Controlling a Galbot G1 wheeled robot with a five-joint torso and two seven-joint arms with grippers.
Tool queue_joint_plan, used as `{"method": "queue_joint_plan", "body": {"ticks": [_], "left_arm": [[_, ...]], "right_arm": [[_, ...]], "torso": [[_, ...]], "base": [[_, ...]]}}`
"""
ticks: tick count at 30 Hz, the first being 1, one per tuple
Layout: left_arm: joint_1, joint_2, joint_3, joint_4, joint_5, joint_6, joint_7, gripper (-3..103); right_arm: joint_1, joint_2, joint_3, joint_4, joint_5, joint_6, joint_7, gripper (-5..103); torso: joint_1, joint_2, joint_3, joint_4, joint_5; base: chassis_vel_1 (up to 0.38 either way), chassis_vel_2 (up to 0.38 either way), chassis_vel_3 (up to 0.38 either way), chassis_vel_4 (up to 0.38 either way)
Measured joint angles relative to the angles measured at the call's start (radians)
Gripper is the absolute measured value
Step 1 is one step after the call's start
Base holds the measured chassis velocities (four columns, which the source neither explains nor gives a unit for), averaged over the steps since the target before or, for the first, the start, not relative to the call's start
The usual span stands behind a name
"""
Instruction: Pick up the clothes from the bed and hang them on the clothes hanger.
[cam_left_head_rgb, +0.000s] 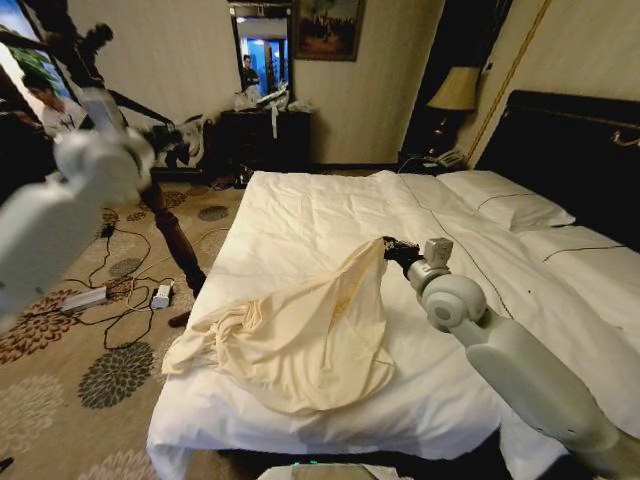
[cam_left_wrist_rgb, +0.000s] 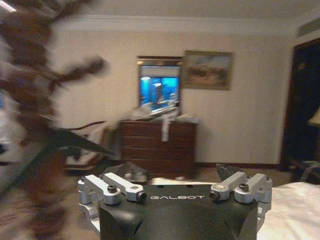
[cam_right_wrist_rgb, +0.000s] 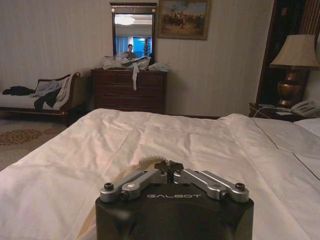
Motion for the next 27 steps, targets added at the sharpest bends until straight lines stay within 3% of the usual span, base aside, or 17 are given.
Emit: {"method": "queue_joint_plan", "body": {"ticks": [1, 4, 8, 10, 12, 14, 21, 27], "left_arm": [[-0.037, 0.034, 0.013, 0.005, -0.012, 0.037, -0.005, 100], [-0.087, 0.09, 0.03, 0.02, -0.017, 0.076, -0.006, 100], [-0.15, 0.128, 0.077, 0.079, 0.049, 0.086, 0.05, 101], [-0.181, 0.103, 0.101, 0.19, 0.103, 0.086, 0.127, 100], [-0.183, 0.095, 0.102, 0.211, 0.103, 0.086, 0.136, 100], [-0.187, 0.044, 0.106, 0.334, 0.098, 0.086, 0.189, 99], [-0.243, -0.017, 0.155, 0.497, 0.135, 0.082, 0.288, 96], [-0.269, -0.071, 0.199, 0.589, 0.182, 0.08, 0.372, 96]], "right_arm": [[0.0, 0.0, 0.0, 0.0, -0.001, 0.0, 0.0, 0], [-0.002, -0.001, 0.0, -0.001, -0.004, 0.001, 0.0, 0], [-0.002, -0.002, 0.0, -0.002, -0.005, 0.001, 0.0, 0], [-0.002, -0.003, -0.001, -0.001, -0.006, 0.002, 0.0, 0], [-0.002, -0.003, -0.001, 0.0, -0.006, 0.002, 0.0, 0], [-0.011, -0.005, 0.003, 0.007, -0.007, 0.003, 0.0, 0], [-0.07, -0.035, 0.035, 0.025, -0.008, 0.011, 0.005, 0], [-0.063, -0.02, 0.046, 0.016, 0.026, 0.017, 0.038, 0]], "torso": [[0.0, 0.0, 0.0, 0.0006, 0.0], [-0.001, 0.0, 0.0, 0.0015, -0.0019], [-0.001, 0.0, 0.0, 0.0015, -0.0012], [-0.001, 0.0, 0.0, 0.0003, -0.0008], [0.0, 0.0, 0.0, 0.0001, -0.0007], [0.0, 0.0, 0.0, -0.0002, -0.0013], [0.0, 0.0, 0.0, 0.0003, -0.0008], [0.0, 0.0, 0.0, 0.0002, -0.0005]], "base": [[0.0, 0.0, 0.0, 0.0], [0.0, 0.0, 0.0, 0.0], [0.0, 0.0, 0.0, 0.0], [0.0, 0.0, 0.0, 0.0], [0.0, 0.0, 0.0, 0.0], [0.0, 0.0, 0.0, 0.0], [0.0, 0.0, 0.0, 0.0], [0.0, 0.0, 0.0, 0.0]]}}
